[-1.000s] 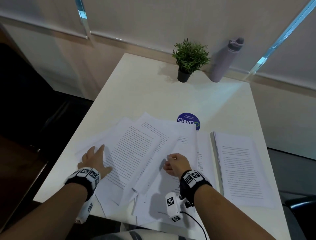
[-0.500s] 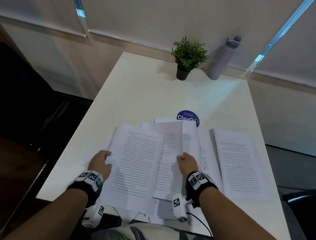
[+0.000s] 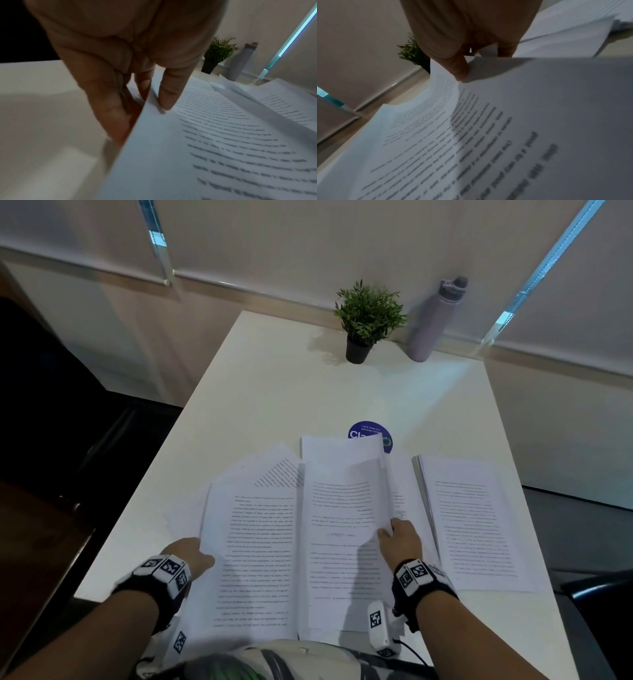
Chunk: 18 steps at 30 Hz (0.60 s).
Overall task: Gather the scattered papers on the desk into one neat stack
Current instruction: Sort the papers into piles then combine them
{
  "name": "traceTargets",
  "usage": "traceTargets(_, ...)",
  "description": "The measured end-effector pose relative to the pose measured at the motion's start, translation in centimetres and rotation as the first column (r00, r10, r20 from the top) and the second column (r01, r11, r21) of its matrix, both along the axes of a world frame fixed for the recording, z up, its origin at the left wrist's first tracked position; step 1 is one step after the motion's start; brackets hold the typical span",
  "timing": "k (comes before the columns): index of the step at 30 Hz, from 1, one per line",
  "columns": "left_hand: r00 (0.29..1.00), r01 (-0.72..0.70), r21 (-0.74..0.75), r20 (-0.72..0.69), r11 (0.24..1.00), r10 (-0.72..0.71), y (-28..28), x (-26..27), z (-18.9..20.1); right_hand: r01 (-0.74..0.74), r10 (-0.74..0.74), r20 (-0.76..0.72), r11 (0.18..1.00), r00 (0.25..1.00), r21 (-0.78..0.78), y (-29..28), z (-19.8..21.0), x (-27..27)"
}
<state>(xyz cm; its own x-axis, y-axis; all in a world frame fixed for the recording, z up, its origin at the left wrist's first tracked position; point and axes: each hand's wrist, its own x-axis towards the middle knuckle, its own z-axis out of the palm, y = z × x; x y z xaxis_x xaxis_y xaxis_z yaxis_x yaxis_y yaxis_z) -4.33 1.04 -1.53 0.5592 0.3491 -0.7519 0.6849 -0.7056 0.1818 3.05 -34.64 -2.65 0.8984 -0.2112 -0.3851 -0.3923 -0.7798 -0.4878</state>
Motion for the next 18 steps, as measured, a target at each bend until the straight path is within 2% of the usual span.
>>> traceTargets(2,0.994,-0.014,0.058,0.112,0.998,0.007,-0.4,0.4,0.1,0.027,-0.034,0.039,0.986,0.999,0.165,0.8,0.5,-0.4)
traceTargets(4,0.970,-0.090,0.082,0.233,0.993,0.069,-0.8,0.8,0.0,0.064,-0.083,0.045,0.942,0.996,0.328,1.7,1.2,-0.6)
traceTargets(5,0.952,-0.138,0.068,0.284,0.988,0.113,-0.9,1.0,0.2,0.086,-0.105,0.038,0.934,0.994,0.348,1.9,1.4,-0.5)
traceTargets(6,0.934,-0.186,0.064,0.322,0.980,0.157,-0.8,1.1,0.3,0.113,-0.133,0.037,0.934,0.990,0.339,1.9,1.4,-0.3)
traceTargets(8,0.907,-0.247,0.090,0.373,0.965,0.197,-0.3,1.2,0.4,0.128,-0.143,0.059,0.970,0.988,0.209,1.2,1.2,0.3)
traceTargets(11,0.857,-0.321,0.109,0.457,0.941,0.240,1.3,1.1,0.8,0.076,-0.075,0.107,0.997,0.991,0.001,-0.5,1.6,1.2)
traceTargets(14,0.810,-0.347,0.159,0.547,0.924,0.210,1.8,1.4,1.6,0.066,-0.067,0.174,0.998,0.982,0.011,-1.8,2.0,1.9)
traceTargets(18,0.795,-0.196,0.094,0.597,0.976,0.102,0.9,3.3,3.4,0.149,-0.154,0.264,0.988,0.952,0.038,-2.1,3.5,2.4)
